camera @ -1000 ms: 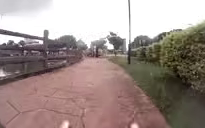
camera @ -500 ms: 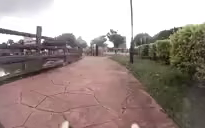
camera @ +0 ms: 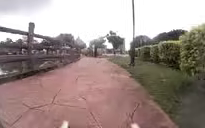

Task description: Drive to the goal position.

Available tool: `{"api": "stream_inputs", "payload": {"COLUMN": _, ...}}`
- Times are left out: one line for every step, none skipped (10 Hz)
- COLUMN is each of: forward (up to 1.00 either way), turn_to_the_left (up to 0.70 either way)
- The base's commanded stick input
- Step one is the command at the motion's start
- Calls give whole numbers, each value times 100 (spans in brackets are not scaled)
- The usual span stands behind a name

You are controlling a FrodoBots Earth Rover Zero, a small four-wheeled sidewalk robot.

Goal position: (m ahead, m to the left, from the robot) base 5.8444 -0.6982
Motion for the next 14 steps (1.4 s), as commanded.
{"api": "stream_inputs", "payload": {"forward": 70, "turn_to_the_left": 0}}
{"api": "stream_inputs", "payload": {"forward": 70, "turn_to_the_left": 0}}
{"api": "stream_inputs", "payload": {"forward": 70, "turn_to_the_left": 0}}
{"api": "stream_inputs", "payload": {"forward": 70, "turn_to_the_left": 0}}
{"api": "stream_inputs", "payload": {"forward": 70, "turn_to_the_left": 0}}
{"api": "stream_inputs", "payload": {"forward": 70, "turn_to_the_left": 0}}
{"api": "stream_inputs", "payload": {"forward": 70, "turn_to_the_left": 0}}
{"api": "stream_inputs", "payload": {"forward": 70, "turn_to_the_left": 0}}
{"api": "stream_inputs", "payload": {"forward": 70, "turn_to_the_left": 0}}
{"api": "stream_inputs", "payload": {"forward": 70, "turn_to_the_left": 0}}
{"api": "stream_inputs", "payload": {"forward": 70, "turn_to_the_left": 0}}
{"api": "stream_inputs", "payload": {"forward": 70, "turn_to_the_left": 0}}
{"api": "stream_inputs", "payload": {"forward": 70, "turn_to_the_left": 0}}
{"api": "stream_inputs", "payload": {"forward": 70, "turn_to_the_left": 0}}
